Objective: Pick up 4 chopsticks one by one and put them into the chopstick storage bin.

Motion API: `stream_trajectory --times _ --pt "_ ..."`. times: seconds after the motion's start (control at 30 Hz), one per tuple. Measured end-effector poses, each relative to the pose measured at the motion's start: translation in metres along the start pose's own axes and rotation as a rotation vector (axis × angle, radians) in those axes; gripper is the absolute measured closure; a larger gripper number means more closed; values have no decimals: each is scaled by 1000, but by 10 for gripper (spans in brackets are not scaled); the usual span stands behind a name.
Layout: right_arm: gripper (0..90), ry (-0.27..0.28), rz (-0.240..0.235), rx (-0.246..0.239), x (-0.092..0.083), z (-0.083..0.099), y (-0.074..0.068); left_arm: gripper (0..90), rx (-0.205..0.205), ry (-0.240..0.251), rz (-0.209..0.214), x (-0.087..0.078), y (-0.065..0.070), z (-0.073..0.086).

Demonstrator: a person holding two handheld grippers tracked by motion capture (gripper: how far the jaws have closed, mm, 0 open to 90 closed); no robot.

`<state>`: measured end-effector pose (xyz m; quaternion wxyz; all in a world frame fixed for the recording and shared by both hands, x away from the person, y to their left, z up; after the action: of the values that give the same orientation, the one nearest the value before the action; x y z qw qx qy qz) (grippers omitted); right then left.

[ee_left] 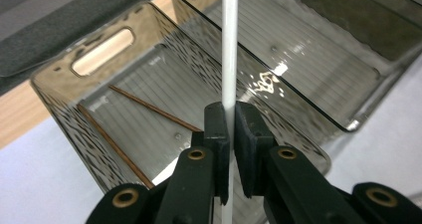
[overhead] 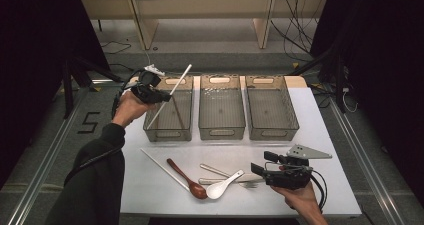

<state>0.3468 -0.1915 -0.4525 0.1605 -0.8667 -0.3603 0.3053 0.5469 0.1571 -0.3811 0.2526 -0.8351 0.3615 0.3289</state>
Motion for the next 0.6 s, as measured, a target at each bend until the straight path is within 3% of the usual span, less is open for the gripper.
stream_trajectory --times 0.27,0.6 --pt "279 -2 -6 3 0 0 -1 841 -24 33 -50 8 -14 -3" --pt "279 -5 -7 5 0 1 0 841 -48 23 -48 21 -15 5"
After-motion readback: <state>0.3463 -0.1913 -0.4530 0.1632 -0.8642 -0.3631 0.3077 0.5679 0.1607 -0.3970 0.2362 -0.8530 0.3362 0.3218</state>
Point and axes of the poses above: each handheld gripper's, and its own axes: x roughly forward along the jaws, z roughly out of its underside, y roughly to its right, the point moved 6 cm from there along x, roughly forward along the jaws, and after that the axes turned 14 degrees about x, right-handed, at the moved point
